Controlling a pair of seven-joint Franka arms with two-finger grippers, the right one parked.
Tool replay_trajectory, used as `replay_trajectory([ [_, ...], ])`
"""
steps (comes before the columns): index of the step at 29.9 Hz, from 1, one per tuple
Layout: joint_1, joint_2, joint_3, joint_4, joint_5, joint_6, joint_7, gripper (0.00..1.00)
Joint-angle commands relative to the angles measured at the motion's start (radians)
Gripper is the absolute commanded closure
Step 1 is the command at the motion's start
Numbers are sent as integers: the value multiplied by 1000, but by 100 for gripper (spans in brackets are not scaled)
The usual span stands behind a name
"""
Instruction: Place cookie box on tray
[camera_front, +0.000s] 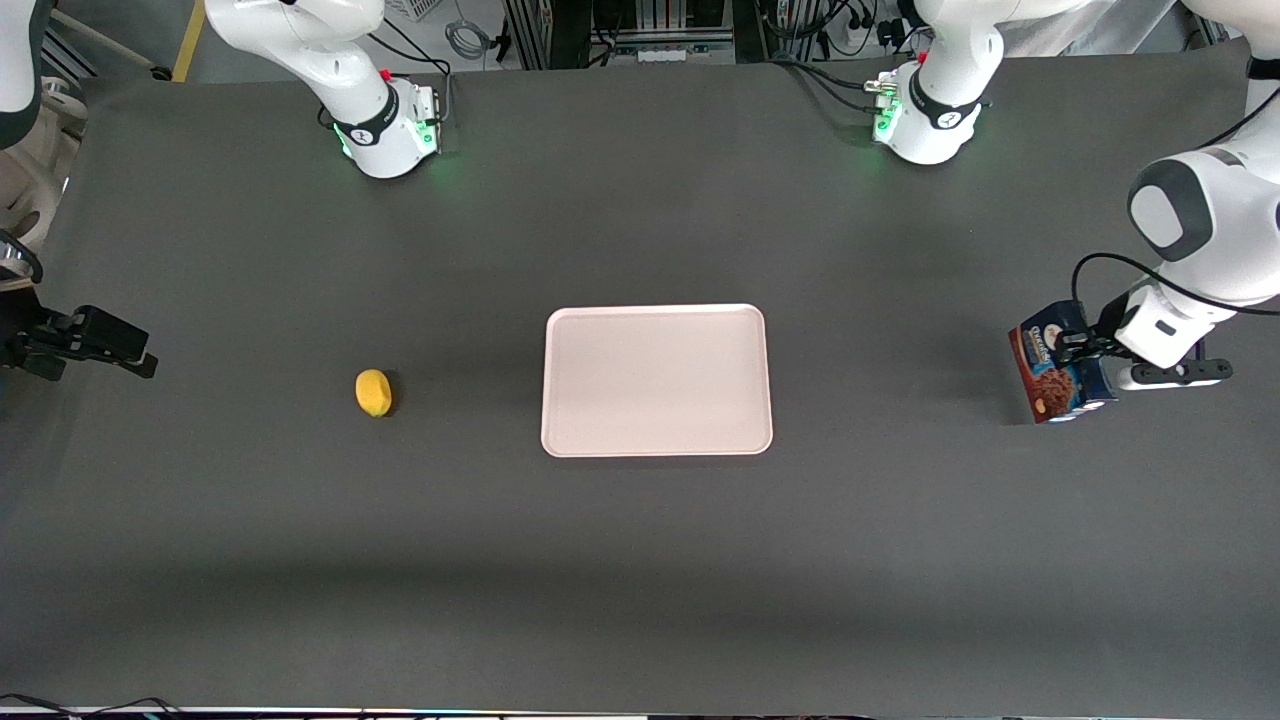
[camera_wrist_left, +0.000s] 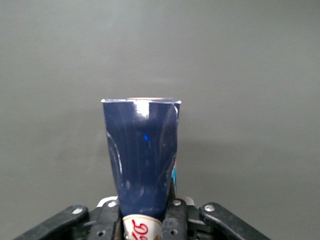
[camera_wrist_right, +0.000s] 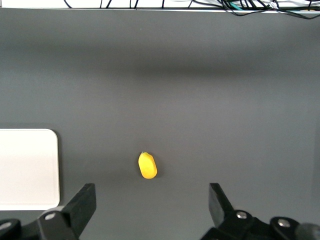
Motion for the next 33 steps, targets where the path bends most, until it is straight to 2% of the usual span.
replay_trajectory([
  [1,-22,-52,-78,57,-7,-108,-147,74],
  [8,-37,-78,-214,142,-6,-237,-355,73],
  [19,-77,-72,-454,267,10,-255,-648,72],
  [27,-123,0,-537,346,42,-249,-744,72],
  [29,-138,35,-555,366,66,-245,-797,72],
  [33,-170,130,-592,412,196,-234,-937,71],
])
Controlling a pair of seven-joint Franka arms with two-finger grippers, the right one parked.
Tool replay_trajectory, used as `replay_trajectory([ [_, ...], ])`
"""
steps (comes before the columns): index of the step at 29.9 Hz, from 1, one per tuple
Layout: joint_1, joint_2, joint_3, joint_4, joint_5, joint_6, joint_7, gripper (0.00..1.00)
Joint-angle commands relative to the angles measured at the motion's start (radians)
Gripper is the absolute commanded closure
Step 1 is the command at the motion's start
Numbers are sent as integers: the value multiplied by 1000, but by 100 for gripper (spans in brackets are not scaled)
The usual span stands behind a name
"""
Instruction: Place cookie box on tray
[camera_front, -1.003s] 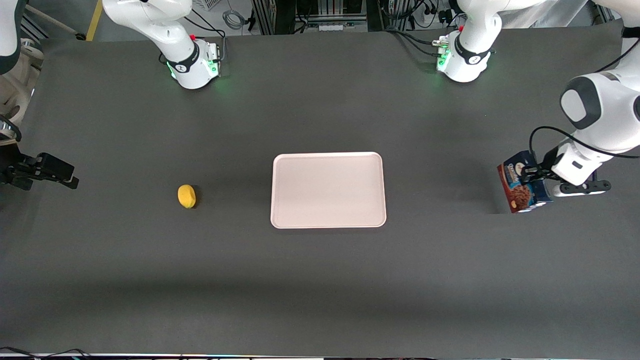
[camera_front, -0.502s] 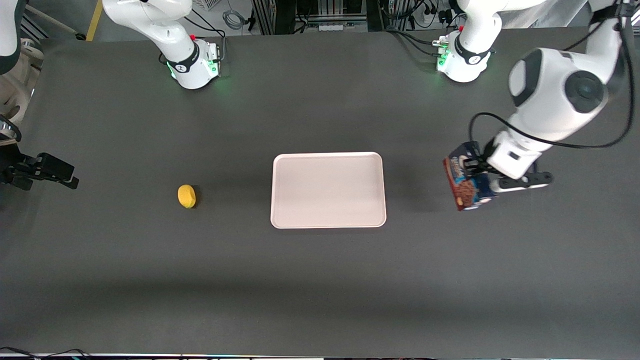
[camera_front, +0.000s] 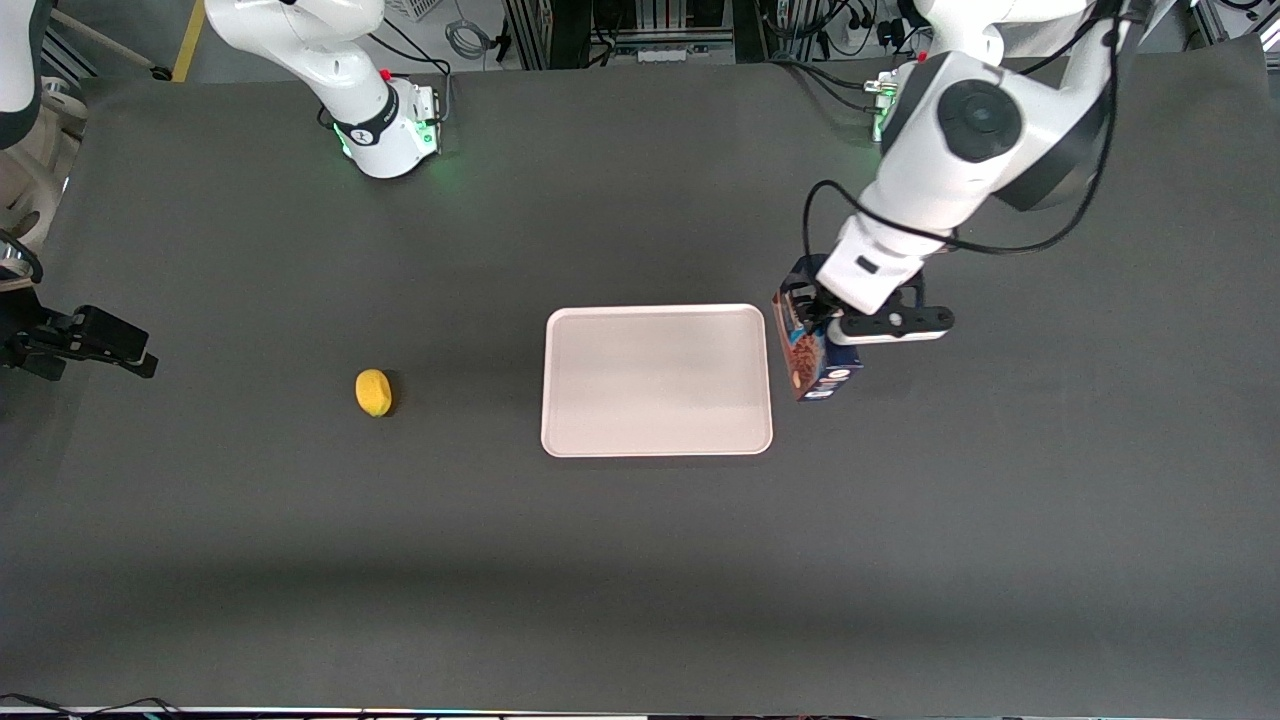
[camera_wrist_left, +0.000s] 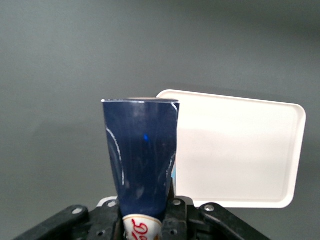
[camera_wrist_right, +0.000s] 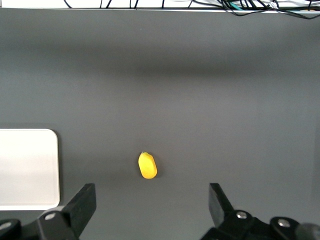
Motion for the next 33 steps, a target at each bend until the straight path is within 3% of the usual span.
replay_trajectory([
  [1,-53,170,-31,119,163,-4,-198,71],
  [4,-85,228,-32,153,226,6,-284,70],
  [10,-121,308,-32,176,249,67,-306,70],
  [18,-141,398,-32,174,349,156,-309,66],
  [33,-159,461,-23,165,416,168,-368,67],
])
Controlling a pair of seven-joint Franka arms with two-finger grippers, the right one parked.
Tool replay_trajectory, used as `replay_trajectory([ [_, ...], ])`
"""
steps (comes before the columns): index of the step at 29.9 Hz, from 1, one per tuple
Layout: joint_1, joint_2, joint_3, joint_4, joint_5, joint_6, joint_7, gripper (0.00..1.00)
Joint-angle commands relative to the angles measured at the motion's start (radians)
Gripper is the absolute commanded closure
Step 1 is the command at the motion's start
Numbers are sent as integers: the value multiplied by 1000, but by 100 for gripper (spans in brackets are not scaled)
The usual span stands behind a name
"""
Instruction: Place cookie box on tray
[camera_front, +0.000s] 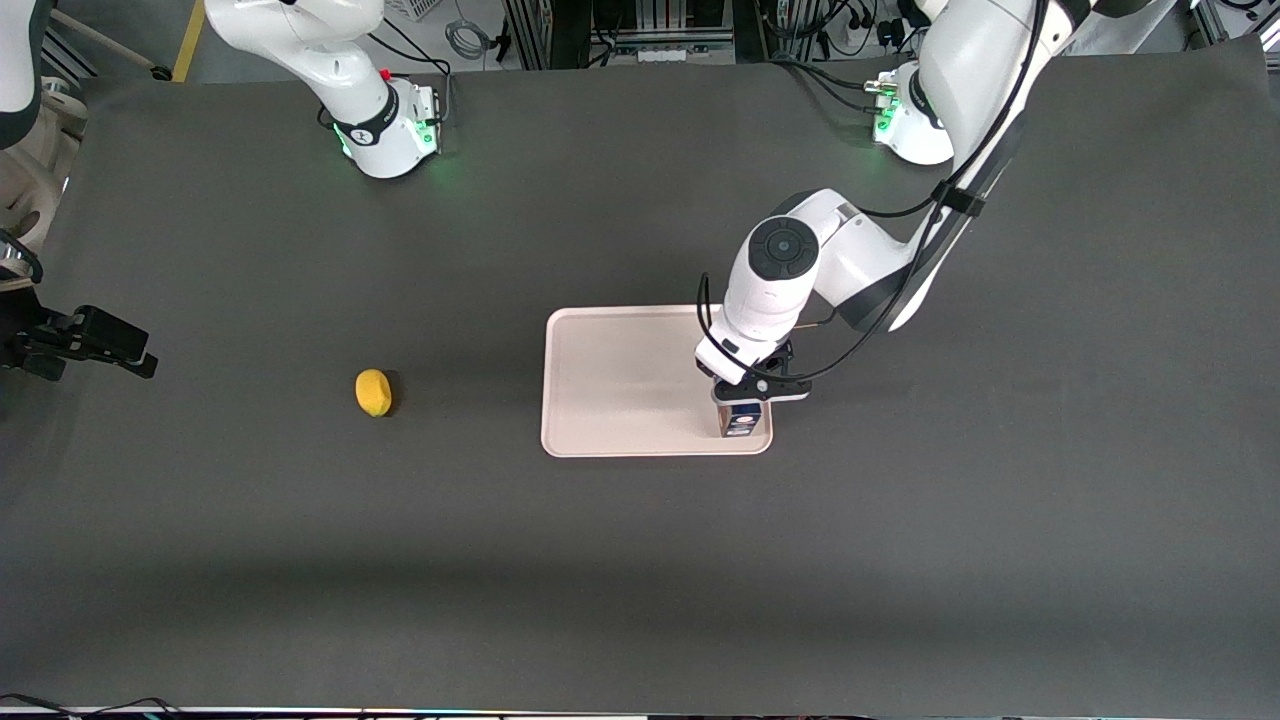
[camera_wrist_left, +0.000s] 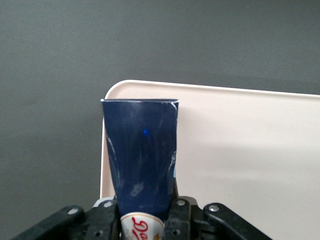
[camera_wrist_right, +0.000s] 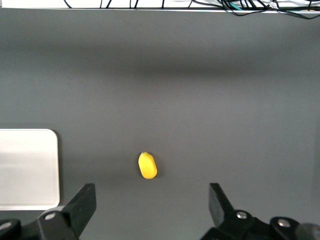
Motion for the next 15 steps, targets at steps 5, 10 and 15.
replay_trajectory([
  [5,-26,33,11,26,38,-2,-53,66],
  [10,-28,44,11,26,78,-1,-80,59],
  [15,-28,55,11,26,90,8,-88,50],
])
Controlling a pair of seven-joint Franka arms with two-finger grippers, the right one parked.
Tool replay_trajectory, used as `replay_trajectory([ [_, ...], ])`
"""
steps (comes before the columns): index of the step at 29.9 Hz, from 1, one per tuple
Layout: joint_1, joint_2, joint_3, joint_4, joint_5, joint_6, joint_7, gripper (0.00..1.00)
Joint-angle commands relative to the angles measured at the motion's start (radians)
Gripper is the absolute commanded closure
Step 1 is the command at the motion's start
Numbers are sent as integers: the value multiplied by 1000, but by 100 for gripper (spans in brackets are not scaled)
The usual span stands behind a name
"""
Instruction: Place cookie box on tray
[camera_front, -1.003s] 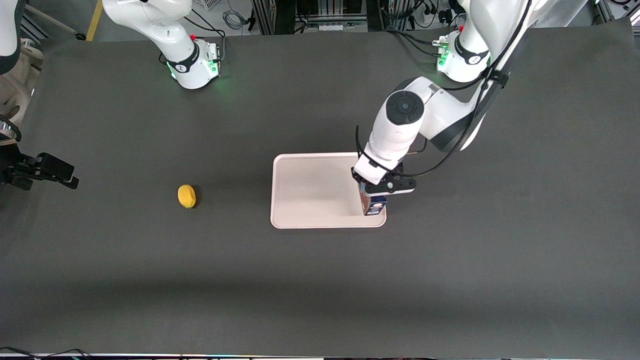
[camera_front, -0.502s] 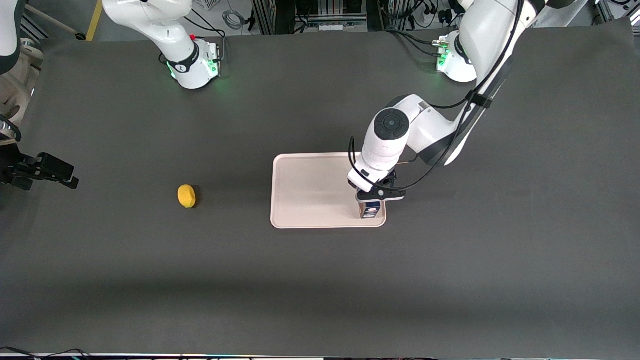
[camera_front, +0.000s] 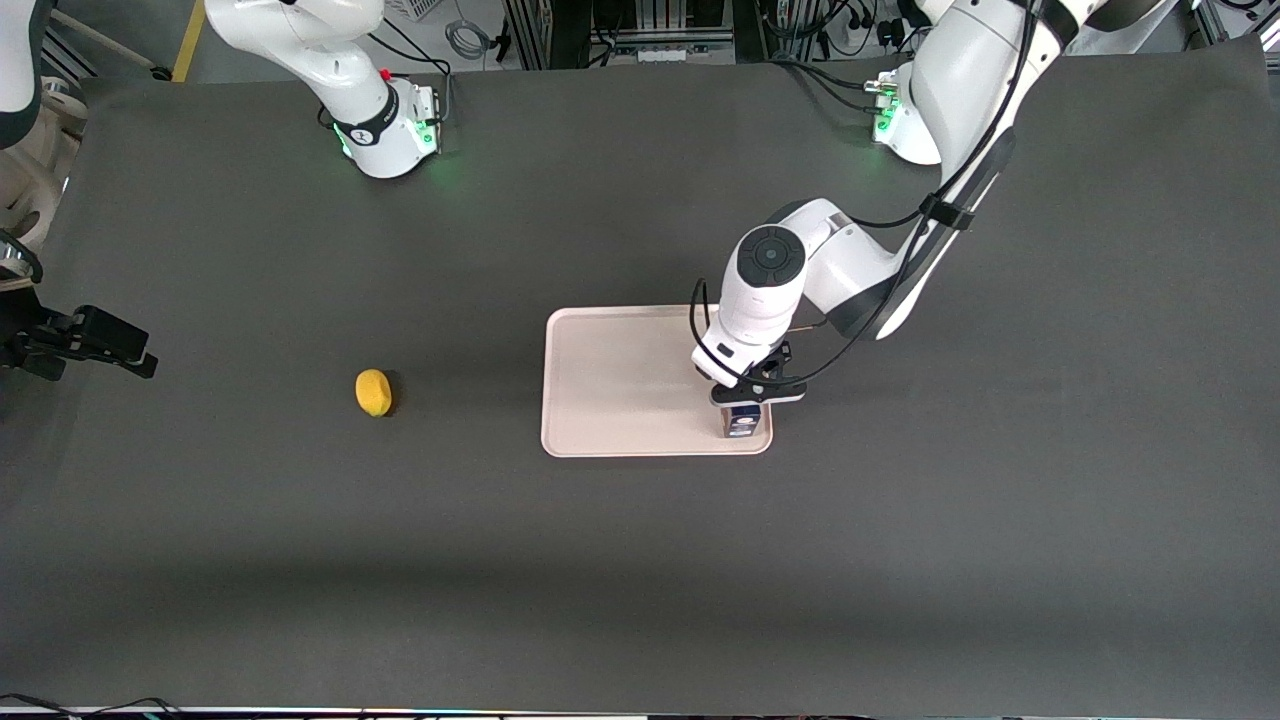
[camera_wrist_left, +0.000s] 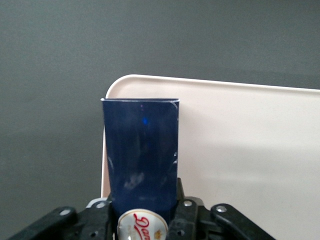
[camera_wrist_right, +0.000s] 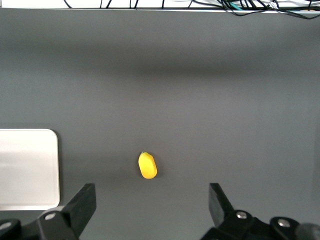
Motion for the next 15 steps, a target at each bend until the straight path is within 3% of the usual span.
replay_trajectory([
  [1,-21,20,11,26,31,12,-40,50],
  [7,-22,28,16,26,39,18,-40,37],
  [13,-22,28,16,26,40,28,-40,3],
  [15,-21,27,16,26,39,38,-39,0],
])
